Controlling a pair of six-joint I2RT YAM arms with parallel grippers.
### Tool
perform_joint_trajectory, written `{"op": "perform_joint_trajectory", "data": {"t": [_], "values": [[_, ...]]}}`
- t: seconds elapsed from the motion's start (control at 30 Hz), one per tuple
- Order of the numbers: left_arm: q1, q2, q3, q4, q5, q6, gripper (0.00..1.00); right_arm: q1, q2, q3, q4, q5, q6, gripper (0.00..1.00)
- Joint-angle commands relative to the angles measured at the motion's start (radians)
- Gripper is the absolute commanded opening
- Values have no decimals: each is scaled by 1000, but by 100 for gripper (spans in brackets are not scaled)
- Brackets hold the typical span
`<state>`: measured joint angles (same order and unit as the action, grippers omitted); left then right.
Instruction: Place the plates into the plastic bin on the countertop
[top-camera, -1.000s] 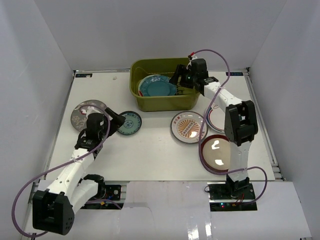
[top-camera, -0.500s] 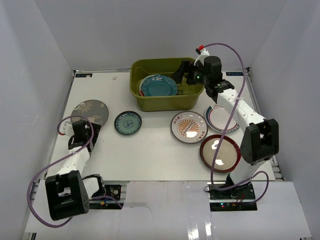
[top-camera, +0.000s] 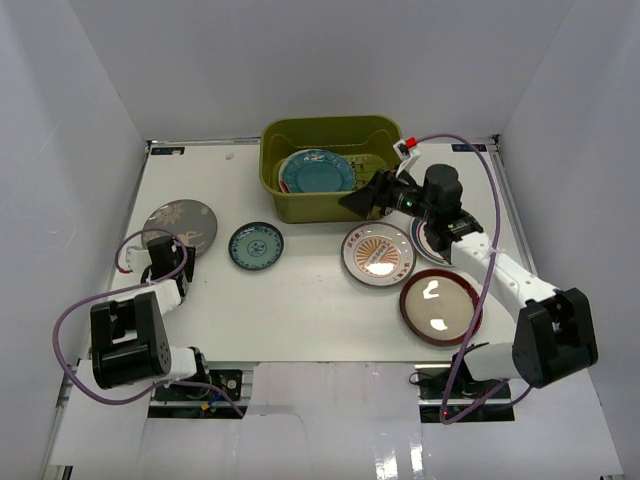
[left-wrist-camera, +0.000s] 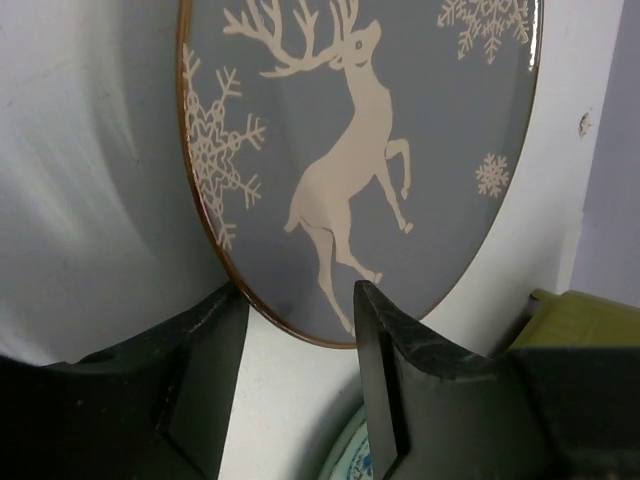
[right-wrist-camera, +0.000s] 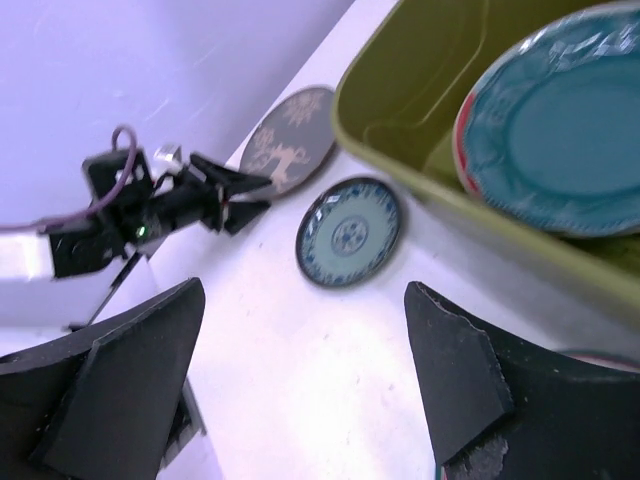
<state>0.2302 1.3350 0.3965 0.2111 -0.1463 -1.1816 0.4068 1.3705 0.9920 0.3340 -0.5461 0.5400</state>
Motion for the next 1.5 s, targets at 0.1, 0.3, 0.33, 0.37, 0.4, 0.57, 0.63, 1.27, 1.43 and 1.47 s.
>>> {"op": "perform_joint_trajectory", "data": {"t": [0.1, 0.3, 0.33, 0.37, 0.4, 0.57, 0.63, 1.27, 1.43, 1.47], "values": [[11, 62, -7, 27, -45, -24, 42, 39, -126, -173, 134, -64, 51, 87], [15, 89, -19, 48, -49, -6, 1, 90, -200, -265, 126, -64, 37, 88], [18, 82, -19, 42, -30, -6, 0, 95, -215, -289, 126, -67, 35, 88], [24, 70, -22, 45, -18, 5, 0, 110, -224, -302, 125, -69, 35, 88], [23, 25, -34, 51, -10, 16, 0, 119, -231, -312, 125, -66, 29, 89], [24, -207, -58, 37, 75, 14, 0, 168, -219, -316, 109, -55, 23, 91], [24, -339, -47, 19, 108, 8, 0, 190, -197, -299, 106, -55, 23, 92], [-110, -712, 77, -110, 382, 100, 0, 273, 54, -132, 169, 37, 95, 98], [-175, -723, 153, -200, 416, 125, 0, 276, 140, -122, 217, 103, 167, 95], [-184, -724, 153, -199, 428, 122, 0, 273, 160, -122, 220, 113, 175, 95]]}}
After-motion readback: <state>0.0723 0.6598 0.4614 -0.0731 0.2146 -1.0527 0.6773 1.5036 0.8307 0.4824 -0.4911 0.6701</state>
